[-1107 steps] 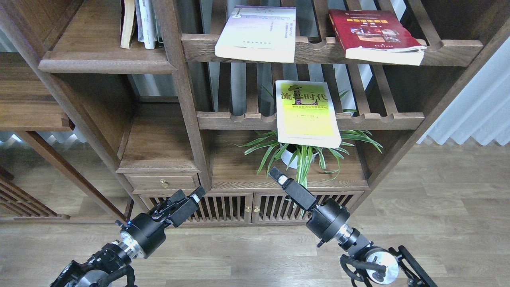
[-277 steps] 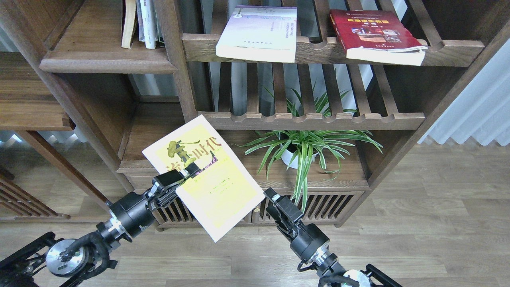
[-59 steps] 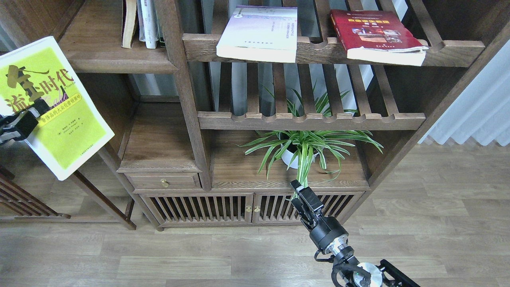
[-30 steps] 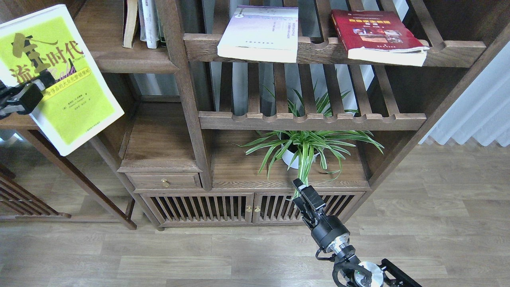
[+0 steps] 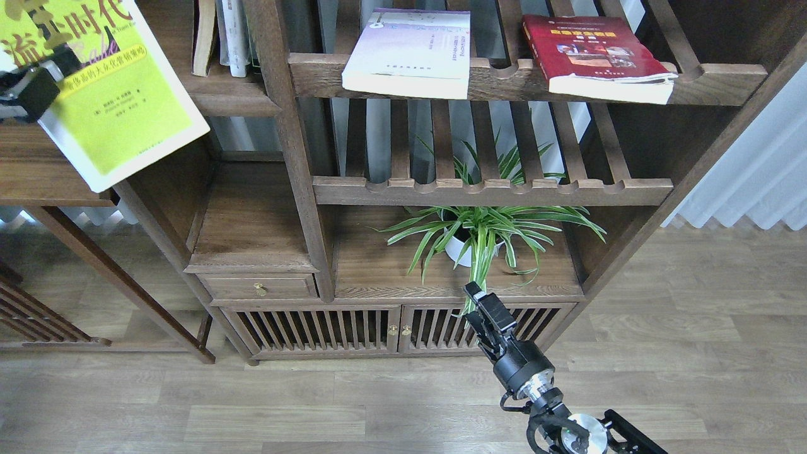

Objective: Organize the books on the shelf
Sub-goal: 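Lift the book with the left gripper up toward the top shelf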

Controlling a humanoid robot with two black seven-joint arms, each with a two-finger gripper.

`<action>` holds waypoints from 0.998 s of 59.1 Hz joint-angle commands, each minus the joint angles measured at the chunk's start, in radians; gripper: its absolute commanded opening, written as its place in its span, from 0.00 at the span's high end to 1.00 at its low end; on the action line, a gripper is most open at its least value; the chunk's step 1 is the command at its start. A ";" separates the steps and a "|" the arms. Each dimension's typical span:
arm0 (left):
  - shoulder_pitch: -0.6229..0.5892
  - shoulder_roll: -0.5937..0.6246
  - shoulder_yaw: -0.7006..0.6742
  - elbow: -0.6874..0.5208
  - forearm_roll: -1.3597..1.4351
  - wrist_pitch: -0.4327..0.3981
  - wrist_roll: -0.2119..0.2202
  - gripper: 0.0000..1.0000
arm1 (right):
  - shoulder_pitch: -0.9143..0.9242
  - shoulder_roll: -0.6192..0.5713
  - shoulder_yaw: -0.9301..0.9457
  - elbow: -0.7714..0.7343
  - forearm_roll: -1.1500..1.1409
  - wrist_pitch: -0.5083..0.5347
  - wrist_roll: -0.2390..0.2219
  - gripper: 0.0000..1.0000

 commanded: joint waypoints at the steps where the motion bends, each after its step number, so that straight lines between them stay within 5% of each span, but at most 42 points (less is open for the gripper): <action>1: -0.035 0.003 0.001 0.002 -0.003 0.000 0.000 0.95 | 0.000 0.000 0.001 0.000 0.000 0.000 -0.002 0.02; 45: -0.311 -0.017 0.153 0.142 0.067 0.000 0.000 0.95 | 0.000 0.000 0.001 0.002 0.000 0.000 -0.002 0.02; 59: -0.372 -0.117 0.170 0.197 0.141 0.000 -0.003 0.94 | 0.000 0.000 0.005 0.003 0.000 0.000 -0.002 0.02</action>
